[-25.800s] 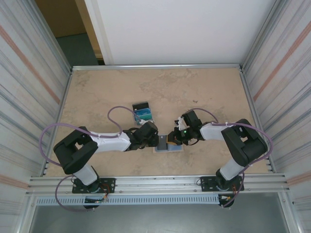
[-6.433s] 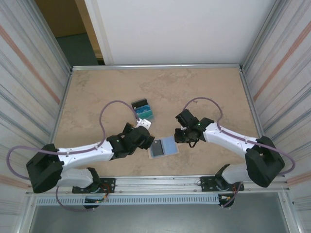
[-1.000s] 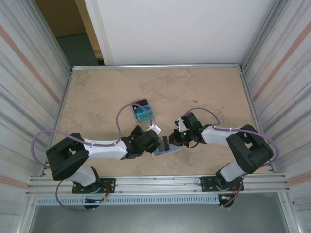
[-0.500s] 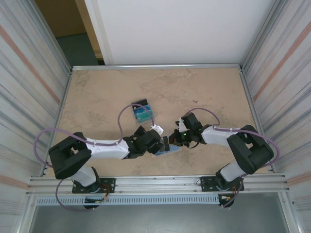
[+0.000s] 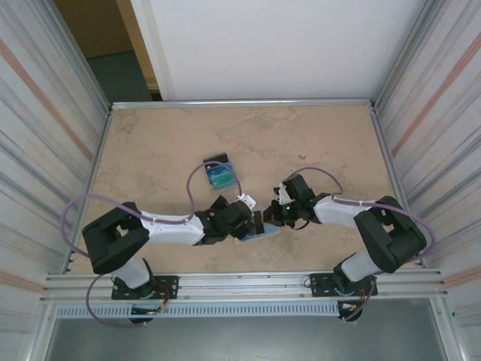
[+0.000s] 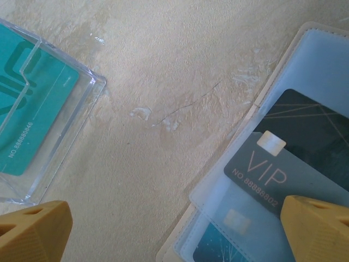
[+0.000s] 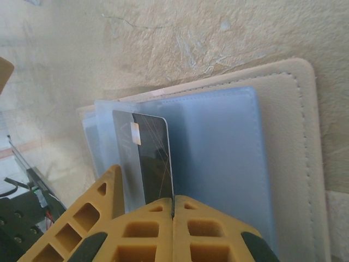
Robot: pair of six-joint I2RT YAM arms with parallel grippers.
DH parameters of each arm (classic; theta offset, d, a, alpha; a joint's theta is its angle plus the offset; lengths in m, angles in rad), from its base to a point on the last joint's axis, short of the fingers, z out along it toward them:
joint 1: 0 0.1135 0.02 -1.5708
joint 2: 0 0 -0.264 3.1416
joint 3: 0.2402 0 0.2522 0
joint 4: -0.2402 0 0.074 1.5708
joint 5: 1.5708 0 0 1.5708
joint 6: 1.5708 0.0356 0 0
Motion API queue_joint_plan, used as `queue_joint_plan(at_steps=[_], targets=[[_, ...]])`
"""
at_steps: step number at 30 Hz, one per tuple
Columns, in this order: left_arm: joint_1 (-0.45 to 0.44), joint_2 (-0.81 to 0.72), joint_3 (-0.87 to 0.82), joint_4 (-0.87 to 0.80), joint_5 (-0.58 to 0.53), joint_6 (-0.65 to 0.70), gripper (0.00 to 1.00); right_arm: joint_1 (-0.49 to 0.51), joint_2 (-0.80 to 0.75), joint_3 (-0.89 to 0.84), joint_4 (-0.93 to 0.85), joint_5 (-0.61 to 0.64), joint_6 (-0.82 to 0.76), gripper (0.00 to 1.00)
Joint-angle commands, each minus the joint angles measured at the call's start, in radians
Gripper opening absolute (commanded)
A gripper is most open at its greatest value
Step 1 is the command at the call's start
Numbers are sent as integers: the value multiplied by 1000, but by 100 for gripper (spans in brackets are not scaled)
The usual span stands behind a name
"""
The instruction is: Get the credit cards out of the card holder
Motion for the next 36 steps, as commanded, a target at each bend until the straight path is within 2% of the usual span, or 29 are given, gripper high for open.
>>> queue_joint_plan(at_steps=[1, 8, 13, 21, 30, 36], targets=[[-4, 2, 12, -17, -13, -2, 99, -12, -31, -17, -43, 21, -29, 0], [-4, 15, 17, -27, -9, 1, 99, -15, -64, -34, -25, -1, -11, 0], [-5, 29, 19, -35, -11, 2, 99, -12, -96, -53, 65, -72, 36, 12], [-7, 42, 24, -37, -15, -5, 99, -4, -73, -62, 103, -84, 40, 18], [-10, 40, 26, -39, -10, -8, 99, 23, 15, -57, 192, -98, 56, 14], [-11, 32, 25, -47, -21, -13, 99, 12, 16, -57, 163, -68, 43, 5]])
